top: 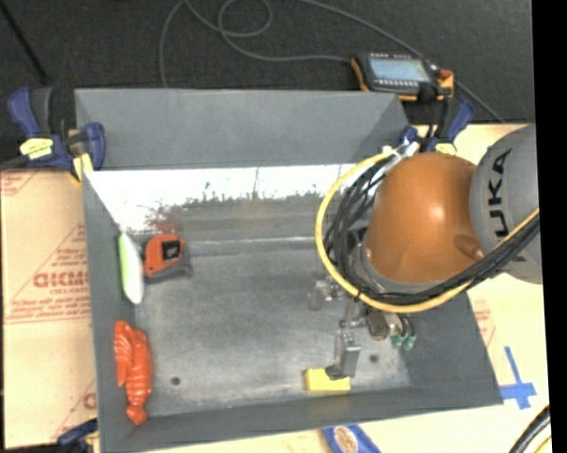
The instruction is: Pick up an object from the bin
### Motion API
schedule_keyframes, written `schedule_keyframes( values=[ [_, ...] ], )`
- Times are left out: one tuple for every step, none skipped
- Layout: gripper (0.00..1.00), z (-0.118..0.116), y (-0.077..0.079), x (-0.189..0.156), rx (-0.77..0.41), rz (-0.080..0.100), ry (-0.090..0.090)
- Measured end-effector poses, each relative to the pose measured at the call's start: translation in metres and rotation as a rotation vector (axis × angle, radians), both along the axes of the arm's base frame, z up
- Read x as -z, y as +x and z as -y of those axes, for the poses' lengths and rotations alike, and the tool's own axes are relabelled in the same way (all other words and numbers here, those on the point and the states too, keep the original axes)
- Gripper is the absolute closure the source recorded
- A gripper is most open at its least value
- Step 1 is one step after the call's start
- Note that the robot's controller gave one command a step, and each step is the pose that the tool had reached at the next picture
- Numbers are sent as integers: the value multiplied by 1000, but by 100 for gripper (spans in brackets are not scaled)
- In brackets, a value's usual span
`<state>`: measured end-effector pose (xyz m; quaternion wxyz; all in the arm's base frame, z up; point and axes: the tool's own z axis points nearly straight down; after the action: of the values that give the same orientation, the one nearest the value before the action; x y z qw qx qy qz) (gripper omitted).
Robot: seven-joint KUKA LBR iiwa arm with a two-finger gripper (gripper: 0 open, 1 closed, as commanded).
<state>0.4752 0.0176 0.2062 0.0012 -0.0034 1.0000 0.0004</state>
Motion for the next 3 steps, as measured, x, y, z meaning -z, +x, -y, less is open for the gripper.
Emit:
schedule_keyframes(
  values=[
    [0, 17, -1, 74, -96, 4, -2],
    [0, 21, -2, 101, -152, -1, -1],
    [0, 26, -3, 81, 62, 2, 0]
  ],
)
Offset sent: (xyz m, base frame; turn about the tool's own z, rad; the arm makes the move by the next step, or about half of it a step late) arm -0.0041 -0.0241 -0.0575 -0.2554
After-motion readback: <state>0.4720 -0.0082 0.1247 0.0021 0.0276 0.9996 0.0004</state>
